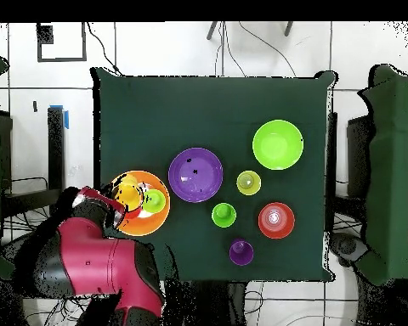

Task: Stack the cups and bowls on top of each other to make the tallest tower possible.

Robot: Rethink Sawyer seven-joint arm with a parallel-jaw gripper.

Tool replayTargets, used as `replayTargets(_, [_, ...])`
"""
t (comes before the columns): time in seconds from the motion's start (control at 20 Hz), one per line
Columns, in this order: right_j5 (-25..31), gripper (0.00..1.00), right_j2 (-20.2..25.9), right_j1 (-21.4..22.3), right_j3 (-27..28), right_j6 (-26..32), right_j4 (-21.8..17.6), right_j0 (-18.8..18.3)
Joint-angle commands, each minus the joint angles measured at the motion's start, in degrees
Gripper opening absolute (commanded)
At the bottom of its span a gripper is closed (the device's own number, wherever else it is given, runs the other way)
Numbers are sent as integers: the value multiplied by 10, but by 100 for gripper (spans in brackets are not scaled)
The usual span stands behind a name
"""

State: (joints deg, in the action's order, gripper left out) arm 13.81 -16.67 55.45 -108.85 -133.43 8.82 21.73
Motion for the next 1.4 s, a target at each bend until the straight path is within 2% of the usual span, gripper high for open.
replayTargets(0.05, [31, 0, 32, -45, 23, -57, 1, -21])
replayTargets(0.4, [40, 0, 34, -60, 47, -50, -1, -31])
replayTargets(0.6, [36, 0, 50, -68, 59, -34, -4, -53])
replayTargets(0.95, [55, 0, 45, -80, 88, -36, -7, -51])
replayTargets(1.4, [38, 0, 45, -89, 93, -41, -9, -49])
